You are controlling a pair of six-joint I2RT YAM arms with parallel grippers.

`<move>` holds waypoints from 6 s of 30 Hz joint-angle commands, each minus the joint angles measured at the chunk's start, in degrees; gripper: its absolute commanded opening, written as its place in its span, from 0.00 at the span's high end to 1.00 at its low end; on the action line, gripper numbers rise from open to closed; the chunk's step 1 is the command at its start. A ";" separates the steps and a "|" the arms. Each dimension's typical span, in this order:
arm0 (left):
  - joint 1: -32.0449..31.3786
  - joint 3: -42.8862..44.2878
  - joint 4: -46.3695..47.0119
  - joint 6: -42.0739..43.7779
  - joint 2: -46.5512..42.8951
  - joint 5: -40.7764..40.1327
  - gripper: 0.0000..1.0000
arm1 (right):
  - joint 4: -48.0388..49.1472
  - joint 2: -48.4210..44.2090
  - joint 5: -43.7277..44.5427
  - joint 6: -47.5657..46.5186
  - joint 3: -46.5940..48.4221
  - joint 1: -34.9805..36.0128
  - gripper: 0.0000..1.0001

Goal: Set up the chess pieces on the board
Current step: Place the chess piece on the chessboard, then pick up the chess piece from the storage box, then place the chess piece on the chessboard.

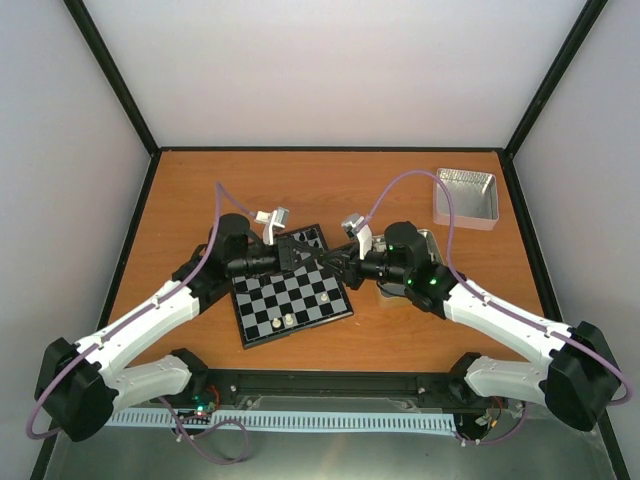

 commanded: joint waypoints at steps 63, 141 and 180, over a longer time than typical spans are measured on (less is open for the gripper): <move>-7.36 -2.37 -52.53 -6.33 1.35 -48.81 0.61 | -5.24 -2.01 26.12 3.81 -5.09 0.64 0.33; -1.52 5.85 -5.86 9.23 -6.91 -8.54 0.00 | -8.38 -2.09 -12.60 -2.18 0.38 -10.79 0.87; 0.28 -0.89 3.81 -2.12 -3.06 -1.02 0.99 | 2.58 -1.44 -8.96 8.64 0.32 -2.62 0.39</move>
